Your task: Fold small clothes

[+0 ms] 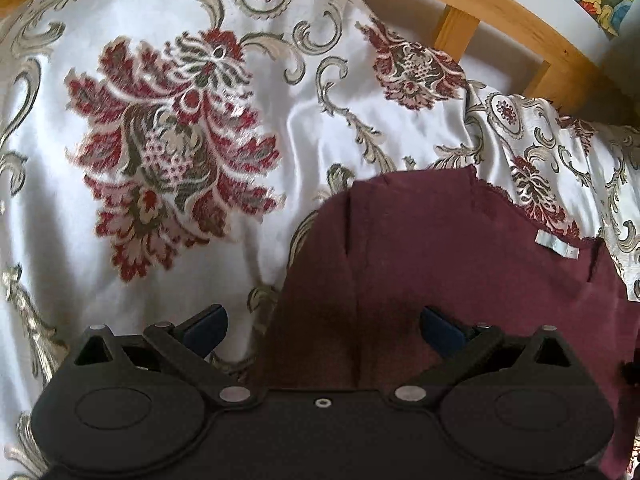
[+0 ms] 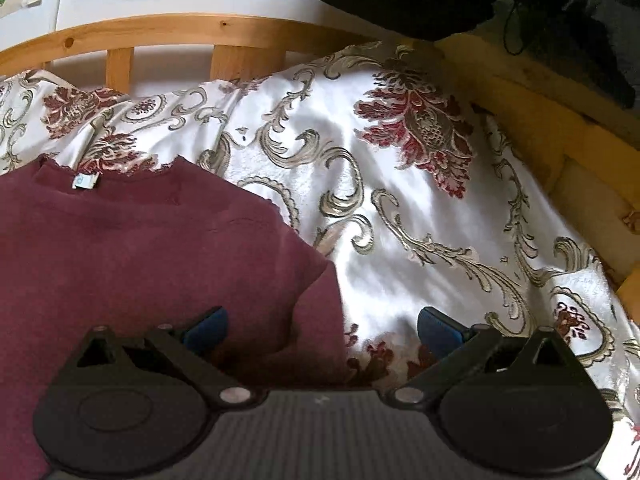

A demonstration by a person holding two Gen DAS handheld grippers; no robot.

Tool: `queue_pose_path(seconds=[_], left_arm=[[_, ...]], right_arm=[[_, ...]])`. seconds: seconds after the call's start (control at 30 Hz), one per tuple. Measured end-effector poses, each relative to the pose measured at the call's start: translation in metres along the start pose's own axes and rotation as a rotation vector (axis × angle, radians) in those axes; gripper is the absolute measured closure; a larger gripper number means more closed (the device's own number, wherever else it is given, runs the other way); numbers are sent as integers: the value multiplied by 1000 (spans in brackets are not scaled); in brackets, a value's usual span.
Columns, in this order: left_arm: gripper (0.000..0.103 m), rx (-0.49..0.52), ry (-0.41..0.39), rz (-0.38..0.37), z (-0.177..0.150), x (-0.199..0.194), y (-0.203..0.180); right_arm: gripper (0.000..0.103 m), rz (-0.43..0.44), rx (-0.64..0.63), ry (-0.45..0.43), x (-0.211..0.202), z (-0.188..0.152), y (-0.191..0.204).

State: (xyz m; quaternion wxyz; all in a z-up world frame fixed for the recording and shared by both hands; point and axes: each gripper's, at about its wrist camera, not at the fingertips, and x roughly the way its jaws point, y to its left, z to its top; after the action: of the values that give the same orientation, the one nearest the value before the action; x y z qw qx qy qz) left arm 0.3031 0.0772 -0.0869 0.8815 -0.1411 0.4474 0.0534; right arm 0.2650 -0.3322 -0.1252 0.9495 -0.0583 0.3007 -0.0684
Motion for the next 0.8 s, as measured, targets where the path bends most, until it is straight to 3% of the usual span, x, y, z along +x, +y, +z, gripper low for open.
queue_pose_path(seconds=[0.17,0.57,0.8], left_arm=[[1,14,-10,58,-5,-5,3],[1,26,-48,119,-19,-30,14],[1,-56,-62,105,-24,-46,31]], right_arm=[[0,0,10,-42,-9,-5,-6],[0,-30,-115,-162,-58,-8,10],[0,15,-13,-265,-102,-6,9]])
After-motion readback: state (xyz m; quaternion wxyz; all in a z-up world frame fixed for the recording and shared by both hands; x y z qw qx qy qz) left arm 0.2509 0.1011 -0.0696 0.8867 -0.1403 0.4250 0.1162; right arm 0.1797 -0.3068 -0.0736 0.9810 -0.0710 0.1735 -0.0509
